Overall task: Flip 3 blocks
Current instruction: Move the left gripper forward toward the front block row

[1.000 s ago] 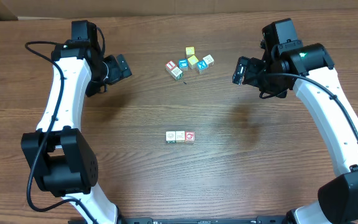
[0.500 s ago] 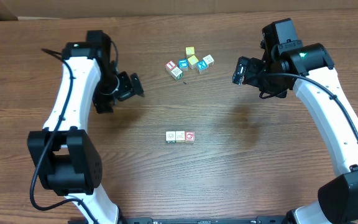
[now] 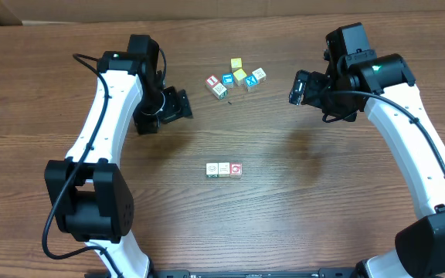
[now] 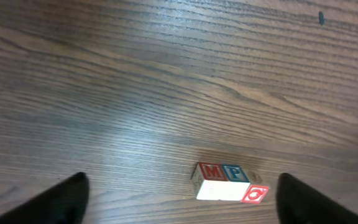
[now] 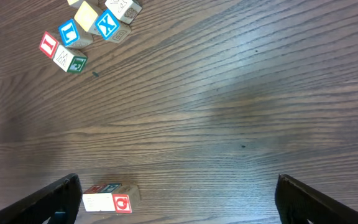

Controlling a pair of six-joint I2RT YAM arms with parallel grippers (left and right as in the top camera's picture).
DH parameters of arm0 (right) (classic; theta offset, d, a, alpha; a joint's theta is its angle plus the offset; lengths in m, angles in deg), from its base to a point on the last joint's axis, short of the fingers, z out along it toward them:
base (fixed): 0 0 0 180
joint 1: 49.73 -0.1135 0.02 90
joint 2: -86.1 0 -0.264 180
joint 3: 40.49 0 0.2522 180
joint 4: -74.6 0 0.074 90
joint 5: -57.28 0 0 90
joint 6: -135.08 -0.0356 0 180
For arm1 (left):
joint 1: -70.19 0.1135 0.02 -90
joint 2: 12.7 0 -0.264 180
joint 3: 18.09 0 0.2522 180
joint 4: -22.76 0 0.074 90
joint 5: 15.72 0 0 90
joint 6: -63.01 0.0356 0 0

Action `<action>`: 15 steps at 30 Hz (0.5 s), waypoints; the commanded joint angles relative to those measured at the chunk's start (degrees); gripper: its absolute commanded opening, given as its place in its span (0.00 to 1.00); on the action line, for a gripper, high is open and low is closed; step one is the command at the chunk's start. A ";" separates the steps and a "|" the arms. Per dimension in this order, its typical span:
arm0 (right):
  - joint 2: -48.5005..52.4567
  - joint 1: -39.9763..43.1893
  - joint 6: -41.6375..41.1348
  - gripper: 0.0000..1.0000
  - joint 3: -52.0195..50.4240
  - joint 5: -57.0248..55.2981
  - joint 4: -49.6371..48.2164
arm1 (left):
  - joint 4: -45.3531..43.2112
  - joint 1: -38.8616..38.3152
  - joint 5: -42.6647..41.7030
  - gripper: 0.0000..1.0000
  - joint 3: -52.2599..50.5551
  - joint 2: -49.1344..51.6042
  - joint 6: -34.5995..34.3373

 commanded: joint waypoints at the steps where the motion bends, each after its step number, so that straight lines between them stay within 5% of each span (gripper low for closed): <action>1: 0.00 0.22 0.17 1.00 0.17 -0.15 -0.31 | -0.15 -0.90 -0.04 0.77 -0.13 -1.01 0.70; 8: 0.00 0.22 0.17 1.00 0.17 -0.15 -0.31 | -1.16 -2.12 1.92 0.78 -0.13 -1.01 0.68; 11: 0.00 0.22 0.17 1.00 0.17 -0.15 -0.31 | -1.55 -2.64 1.92 0.69 -0.13 -1.01 0.66; 12: 0.00 0.22 0.17 1.00 0.17 -0.15 -0.31 | -1.62 -2.75 1.92 0.64 -0.13 -1.01 0.66; 15: 0.00 0.22 0.17 1.00 0.17 -0.15 -0.31 | -1.66 -3.63 1.92 0.09 -0.13 -1.01 0.68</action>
